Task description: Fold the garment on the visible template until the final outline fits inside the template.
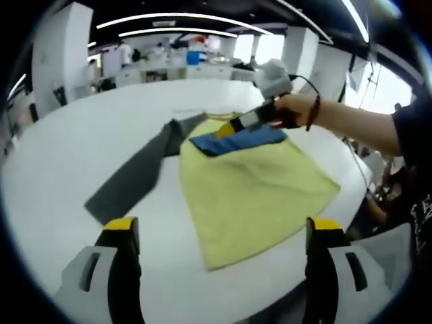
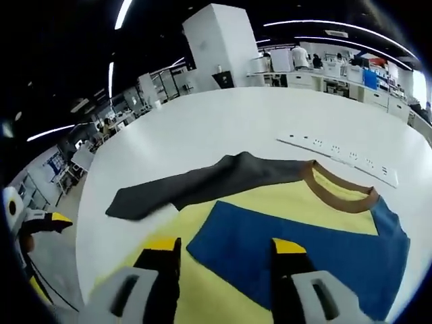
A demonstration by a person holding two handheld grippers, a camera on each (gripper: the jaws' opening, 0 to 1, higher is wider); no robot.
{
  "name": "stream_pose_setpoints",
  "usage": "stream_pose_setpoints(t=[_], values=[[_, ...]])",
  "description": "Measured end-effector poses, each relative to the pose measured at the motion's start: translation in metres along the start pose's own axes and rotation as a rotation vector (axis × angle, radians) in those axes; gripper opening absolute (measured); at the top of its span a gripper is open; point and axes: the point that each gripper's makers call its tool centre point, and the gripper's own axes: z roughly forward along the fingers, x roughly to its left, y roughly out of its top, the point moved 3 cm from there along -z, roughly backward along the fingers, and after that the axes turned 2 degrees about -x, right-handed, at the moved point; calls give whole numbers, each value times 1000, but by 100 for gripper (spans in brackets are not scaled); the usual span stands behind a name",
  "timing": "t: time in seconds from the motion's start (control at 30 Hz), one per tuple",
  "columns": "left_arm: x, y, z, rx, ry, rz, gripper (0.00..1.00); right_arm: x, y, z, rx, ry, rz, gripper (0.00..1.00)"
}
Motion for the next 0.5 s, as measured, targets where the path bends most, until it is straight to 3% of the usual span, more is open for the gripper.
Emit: stream_pose_setpoints(t=[0.33,0.5], values=[[-4,5,2,-12,-4,11,99,-40,-11,-31,35,-113,78,75],[-4,6,2,-18,-1,10,99,-58,-15,-47,37,-151,105,77]])
